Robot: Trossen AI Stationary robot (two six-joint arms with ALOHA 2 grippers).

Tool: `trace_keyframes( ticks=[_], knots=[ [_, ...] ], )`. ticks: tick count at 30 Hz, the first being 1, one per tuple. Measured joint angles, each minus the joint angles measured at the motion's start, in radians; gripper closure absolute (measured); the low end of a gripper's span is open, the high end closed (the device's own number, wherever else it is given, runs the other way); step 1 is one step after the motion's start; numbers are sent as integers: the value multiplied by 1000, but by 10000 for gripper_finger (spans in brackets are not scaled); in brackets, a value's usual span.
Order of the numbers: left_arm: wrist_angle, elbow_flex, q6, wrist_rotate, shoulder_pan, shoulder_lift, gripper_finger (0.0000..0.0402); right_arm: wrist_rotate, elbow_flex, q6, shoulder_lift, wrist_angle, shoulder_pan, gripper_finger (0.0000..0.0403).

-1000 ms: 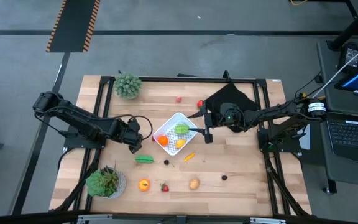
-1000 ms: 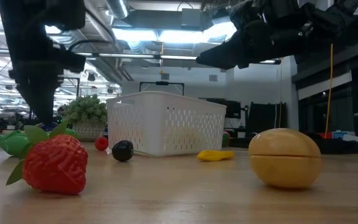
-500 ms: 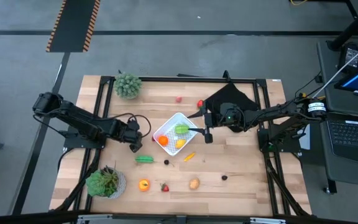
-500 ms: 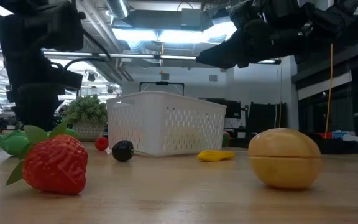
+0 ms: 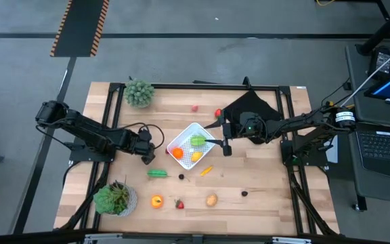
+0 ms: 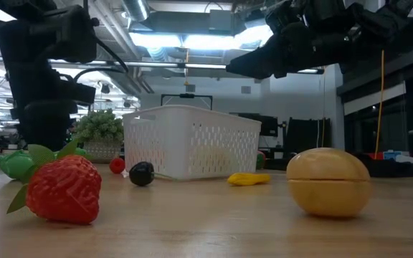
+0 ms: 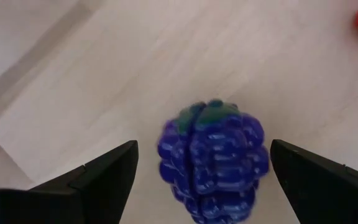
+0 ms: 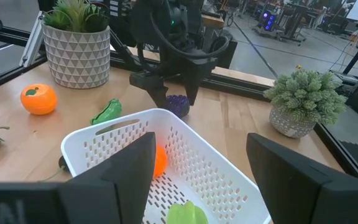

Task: Pick and placing Produce into tupperware
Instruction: Put the grapes into the white bin

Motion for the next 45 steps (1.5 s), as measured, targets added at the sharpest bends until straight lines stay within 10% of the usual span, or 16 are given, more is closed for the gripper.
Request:
trace_keyframes(
  ticks=[26,45],
  knots=[
    [-2,1,-7,-8,1,-1,189,0,0,3,0,0,0,150],
    [74,0,121,-31,0,-144,197,-1,0,26,0,-1,0,150]
  ],
)
